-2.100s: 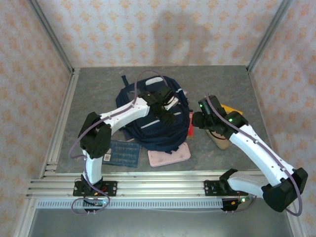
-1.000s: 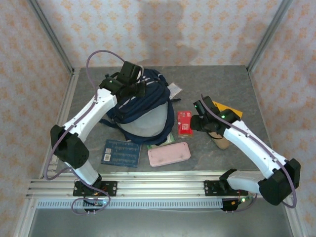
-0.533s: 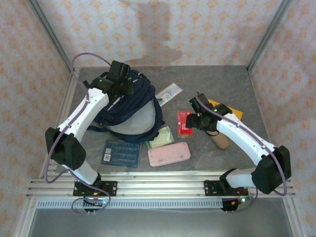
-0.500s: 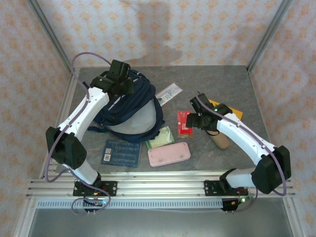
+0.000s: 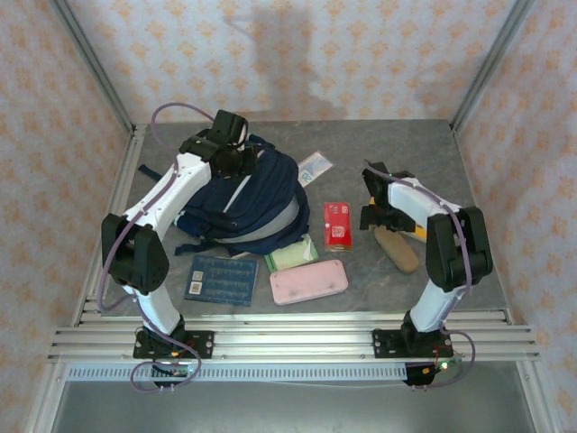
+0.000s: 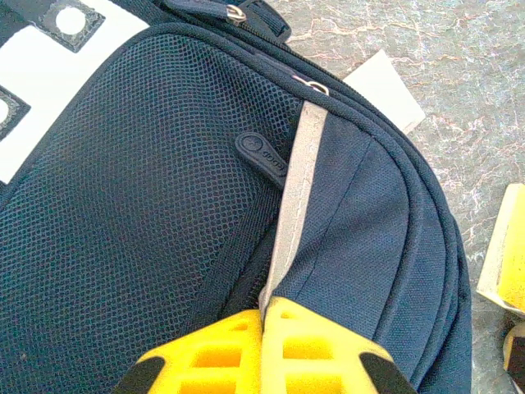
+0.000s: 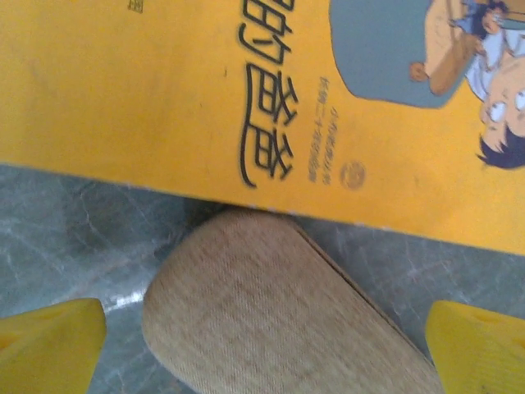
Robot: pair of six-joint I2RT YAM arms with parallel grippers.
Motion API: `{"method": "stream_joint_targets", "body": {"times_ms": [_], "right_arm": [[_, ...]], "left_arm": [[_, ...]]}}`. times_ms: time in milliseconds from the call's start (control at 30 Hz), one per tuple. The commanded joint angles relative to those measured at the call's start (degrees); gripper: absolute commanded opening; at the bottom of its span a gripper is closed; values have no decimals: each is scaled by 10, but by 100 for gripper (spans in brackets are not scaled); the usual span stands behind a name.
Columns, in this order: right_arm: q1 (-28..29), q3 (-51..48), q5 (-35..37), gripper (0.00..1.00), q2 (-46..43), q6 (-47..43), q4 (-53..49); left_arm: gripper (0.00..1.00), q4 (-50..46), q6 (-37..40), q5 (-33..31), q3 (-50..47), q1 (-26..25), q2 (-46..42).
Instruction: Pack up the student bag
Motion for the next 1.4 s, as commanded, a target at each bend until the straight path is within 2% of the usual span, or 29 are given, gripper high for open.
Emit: {"method": "stream_joint_targets", "body": {"times_ms": [0,100,200,500,633,800,1000,1200,1367], "right_arm": [[-14,15,-59,100,30,-28,-8],[-17,22,-100,100,56,-29,-12],[-18,28,-101,99,71,-23,-17],[-28,17,-57,81,62,18,-18],[-58,8,-69,79,52,53,-10],[-106,-4,-69,84,17,88,0],[-152,-60,-184,94,-12,147,37],[-159,-117,-262,97,-62,214,75],[-159,-152,-281,100,-107,254,82]], "left_arm": [[0,32,-2,25,5,-1,-19],[0,28,2,27,8,-1,-25],[0,21,5,32,11,-1,-26],[0,16,7,35,2,-1,-35],[0,11,11,35,0,-1,-38],[0,11,13,34,-10,-1,-40],[0,13,16,36,-20,0,-42],[0,11,21,37,-20,2,-42],[0,11,21,38,-20,4,-40]]}}
